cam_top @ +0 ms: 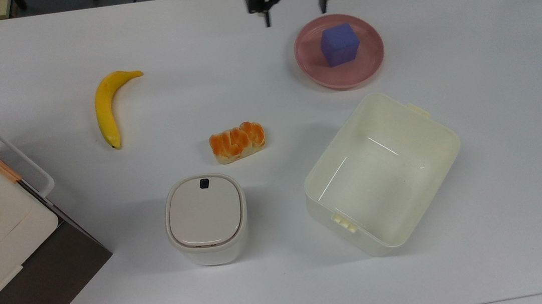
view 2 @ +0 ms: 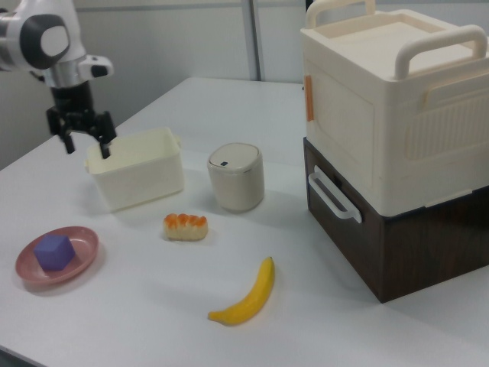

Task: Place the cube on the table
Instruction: 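Move the open gripper over the purple cube on the pink plate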

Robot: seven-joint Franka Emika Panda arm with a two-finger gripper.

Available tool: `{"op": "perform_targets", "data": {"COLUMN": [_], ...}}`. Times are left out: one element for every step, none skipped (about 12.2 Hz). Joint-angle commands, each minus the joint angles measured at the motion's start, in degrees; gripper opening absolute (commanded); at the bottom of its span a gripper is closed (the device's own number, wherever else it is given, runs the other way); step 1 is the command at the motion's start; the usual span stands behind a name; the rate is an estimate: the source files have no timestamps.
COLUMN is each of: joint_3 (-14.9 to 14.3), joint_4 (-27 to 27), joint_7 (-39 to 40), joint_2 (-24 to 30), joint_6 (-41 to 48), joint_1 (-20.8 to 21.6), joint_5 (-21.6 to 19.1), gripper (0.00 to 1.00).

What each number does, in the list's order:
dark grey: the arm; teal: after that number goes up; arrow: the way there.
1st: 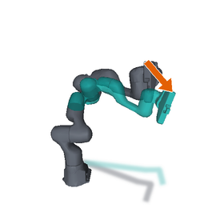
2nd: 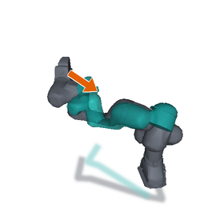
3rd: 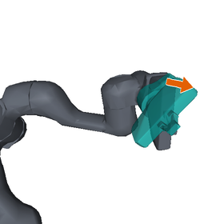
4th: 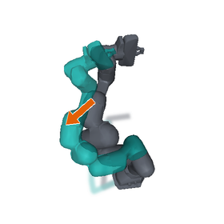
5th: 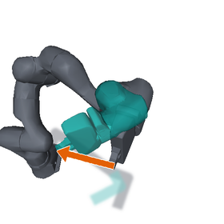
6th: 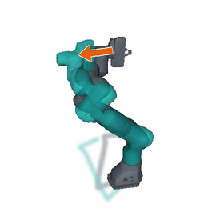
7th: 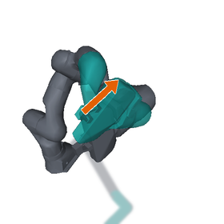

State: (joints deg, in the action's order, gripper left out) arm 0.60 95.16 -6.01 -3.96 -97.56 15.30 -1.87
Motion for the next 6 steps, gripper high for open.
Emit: {"op": "perform_targets", "data": {"joint_3": [-0.25, -0.34, -0.34, -0.17, -0.16, -0.16], "joint_4": [10.01, 12.83, 15.73, 18.45, 20.57, 22.33], "joint_7": [1.08, 1.08, 1.0, 1.0, 1.08, 1.08], "joint_2": [3.6, 3.69, 3.61, 3.52, 3.26, 2.9], "joint_6": [-2.27, -3.94, -5.95, -7.8, -9.91, -11.41], "joint_1": [5.77, 7.96, 9.29, 10.35, 11.58, 12.46], "joint_5": [-1.99, -2.35, -2.35, -2.35, -2.35, -2.35], "gripper": [1.0, 1.0, 1.0, 1.0, 1.0, 1.0]}}
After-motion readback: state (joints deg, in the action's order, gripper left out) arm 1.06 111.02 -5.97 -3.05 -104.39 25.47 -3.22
